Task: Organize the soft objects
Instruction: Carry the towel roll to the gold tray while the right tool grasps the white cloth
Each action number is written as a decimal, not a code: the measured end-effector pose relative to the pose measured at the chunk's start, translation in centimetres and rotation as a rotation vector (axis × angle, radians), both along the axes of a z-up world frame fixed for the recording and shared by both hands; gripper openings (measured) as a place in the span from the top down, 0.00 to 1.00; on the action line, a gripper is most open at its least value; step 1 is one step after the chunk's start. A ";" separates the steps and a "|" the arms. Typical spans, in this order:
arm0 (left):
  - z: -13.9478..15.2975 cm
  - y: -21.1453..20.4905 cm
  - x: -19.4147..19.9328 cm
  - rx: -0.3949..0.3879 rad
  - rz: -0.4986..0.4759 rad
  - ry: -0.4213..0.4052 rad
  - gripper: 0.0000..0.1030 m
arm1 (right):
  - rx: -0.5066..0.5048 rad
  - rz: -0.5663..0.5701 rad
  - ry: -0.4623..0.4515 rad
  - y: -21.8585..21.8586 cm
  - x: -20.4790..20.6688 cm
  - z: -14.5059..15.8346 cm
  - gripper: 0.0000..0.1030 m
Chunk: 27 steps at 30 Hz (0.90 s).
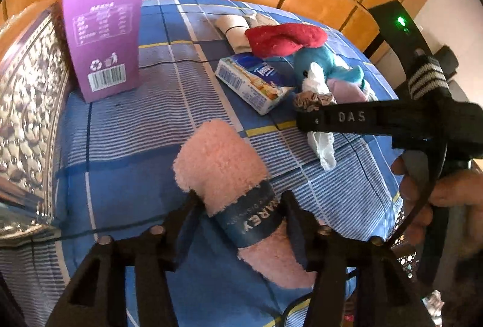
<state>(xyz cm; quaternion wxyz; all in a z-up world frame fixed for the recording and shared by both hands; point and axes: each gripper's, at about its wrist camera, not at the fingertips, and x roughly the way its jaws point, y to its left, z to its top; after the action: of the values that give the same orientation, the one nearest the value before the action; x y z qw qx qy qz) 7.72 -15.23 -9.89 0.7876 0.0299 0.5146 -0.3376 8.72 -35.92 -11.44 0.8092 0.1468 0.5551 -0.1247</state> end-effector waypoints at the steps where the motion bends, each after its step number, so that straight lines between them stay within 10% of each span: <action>1: 0.1 -0.5 -0.2 0.005 -0.009 -0.005 0.58 | 0.009 -0.007 -0.004 -0.1 -0.2 0.0 0.65; 13: 10.7 -3.4 6.0 -0.097 -0.064 -0.171 0.61 | -0.014 0.017 0.001 -0.3 0.3 0.2 0.65; 19: 15.7 0.2 14.4 -0.117 0.138 -0.248 0.61 | -0.042 0.041 0.010 0.8 0.6 0.0 0.63; 27: 16.3 16.0 16.8 -0.091 0.499 -0.292 0.61 | -0.077 0.062 0.015 2.3 1.0 -0.6 0.63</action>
<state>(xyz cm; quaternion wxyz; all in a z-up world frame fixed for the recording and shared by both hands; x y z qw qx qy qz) 24.50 0.78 6.43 0.9125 -0.0849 0.3716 -0.1482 9.76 -33.58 -12.09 0.8134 0.0972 0.5604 -0.1222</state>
